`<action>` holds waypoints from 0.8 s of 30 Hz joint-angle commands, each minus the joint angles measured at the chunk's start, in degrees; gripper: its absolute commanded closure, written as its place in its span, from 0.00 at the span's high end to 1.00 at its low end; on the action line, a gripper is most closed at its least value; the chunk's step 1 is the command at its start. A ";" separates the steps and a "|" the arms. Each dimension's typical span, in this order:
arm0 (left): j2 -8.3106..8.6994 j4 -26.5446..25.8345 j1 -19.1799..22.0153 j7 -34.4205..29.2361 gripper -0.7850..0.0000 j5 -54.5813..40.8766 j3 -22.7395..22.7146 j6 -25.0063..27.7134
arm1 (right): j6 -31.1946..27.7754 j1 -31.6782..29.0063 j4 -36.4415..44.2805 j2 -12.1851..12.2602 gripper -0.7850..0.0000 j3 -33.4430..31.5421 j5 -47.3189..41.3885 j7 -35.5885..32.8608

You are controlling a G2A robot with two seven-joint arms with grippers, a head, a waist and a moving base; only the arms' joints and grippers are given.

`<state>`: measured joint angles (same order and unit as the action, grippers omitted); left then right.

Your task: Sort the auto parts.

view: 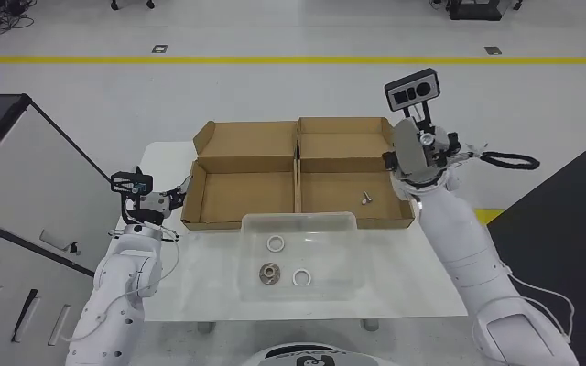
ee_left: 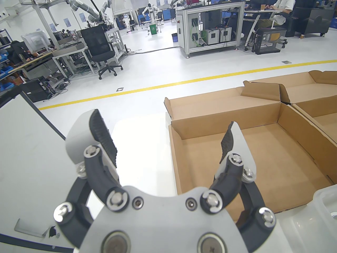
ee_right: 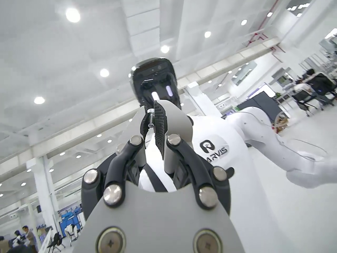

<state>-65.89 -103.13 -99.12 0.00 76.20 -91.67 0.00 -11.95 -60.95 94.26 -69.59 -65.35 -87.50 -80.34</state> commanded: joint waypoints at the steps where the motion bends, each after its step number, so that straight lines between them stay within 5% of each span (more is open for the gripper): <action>1: 0.00 0.00 0.00 0.00 1.00 0.00 0.00 0.00 | -0.36 -0.26 0.06 -0.45 0.00 0.24 -2.99 -0.02; 12: 0.00 0.00 0.00 0.00 1.00 0.00 0.00 0.00 | -0.54 -0.52 -0.77 -1.74 0.00 -0.87 -3.17 0.92; 24: 0.00 0.00 0.00 0.00 1.00 0.00 0.00 0.00 | 2.65 -0.12 -0.85 -0.87 0.00 -4.41 16.04 1.22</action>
<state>-65.89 -103.13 -99.12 0.00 76.20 -91.67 0.00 -9.46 -60.98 93.23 -70.52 -69.49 -72.43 -79.07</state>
